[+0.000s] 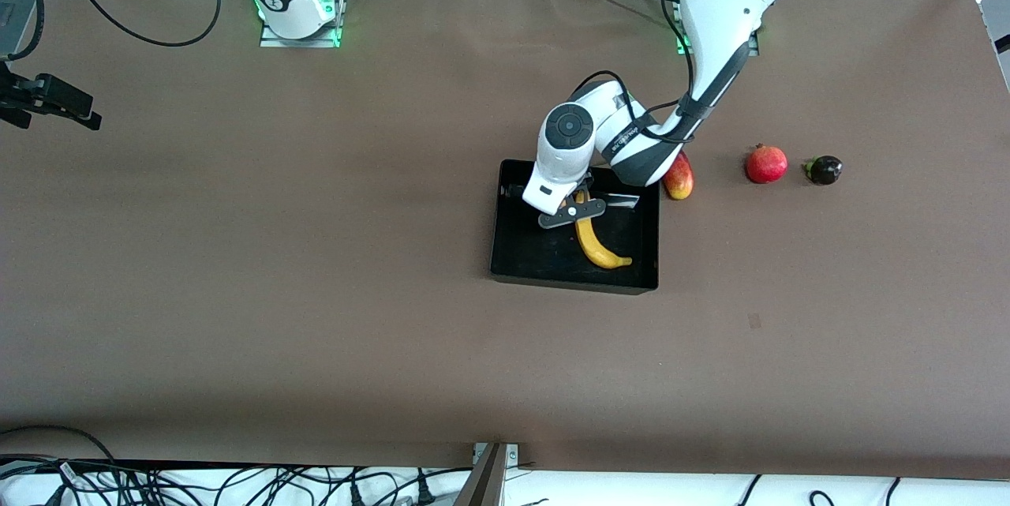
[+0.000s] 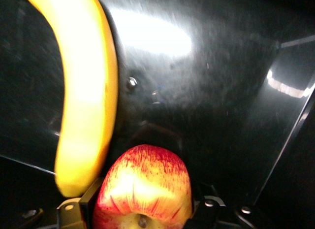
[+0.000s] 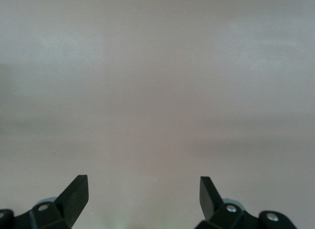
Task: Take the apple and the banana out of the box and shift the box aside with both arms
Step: 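Grasp the red-yellow apple with the left gripper and lift it out, then carry the apple beside the pomegranate and lower it, opening the left gripper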
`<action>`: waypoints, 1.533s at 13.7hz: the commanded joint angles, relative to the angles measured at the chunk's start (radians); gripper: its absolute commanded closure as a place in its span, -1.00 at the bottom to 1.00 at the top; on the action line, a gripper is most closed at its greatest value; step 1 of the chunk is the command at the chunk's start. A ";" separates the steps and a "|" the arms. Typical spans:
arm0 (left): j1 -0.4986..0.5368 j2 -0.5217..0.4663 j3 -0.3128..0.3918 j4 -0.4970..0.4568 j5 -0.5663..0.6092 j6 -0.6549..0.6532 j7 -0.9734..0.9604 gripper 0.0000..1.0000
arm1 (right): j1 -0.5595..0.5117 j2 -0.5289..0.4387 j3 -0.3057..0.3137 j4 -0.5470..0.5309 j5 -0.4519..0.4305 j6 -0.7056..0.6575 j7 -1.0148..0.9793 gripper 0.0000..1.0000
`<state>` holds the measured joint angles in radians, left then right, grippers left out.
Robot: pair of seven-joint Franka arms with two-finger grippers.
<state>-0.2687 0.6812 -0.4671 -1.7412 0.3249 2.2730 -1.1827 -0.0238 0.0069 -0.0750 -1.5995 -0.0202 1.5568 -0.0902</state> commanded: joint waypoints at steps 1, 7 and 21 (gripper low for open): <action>0.049 -0.080 -0.004 0.109 -0.108 -0.165 0.124 1.00 | -0.002 0.004 0.000 0.015 0.011 -0.011 0.003 -1.00; 0.377 -0.195 -0.108 0.154 -0.178 -0.461 0.527 1.00 | -0.002 0.004 0.000 0.015 0.011 -0.011 0.003 -1.00; 0.611 0.010 0.039 0.132 -0.041 -0.212 0.965 1.00 | -0.002 0.004 0.000 0.016 0.011 -0.011 0.003 -1.00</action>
<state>0.3422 0.6660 -0.4353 -1.6033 0.2540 2.0027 -0.2154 -0.0237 0.0069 -0.0749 -1.5993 -0.0202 1.5567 -0.0902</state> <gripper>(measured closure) 0.295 0.000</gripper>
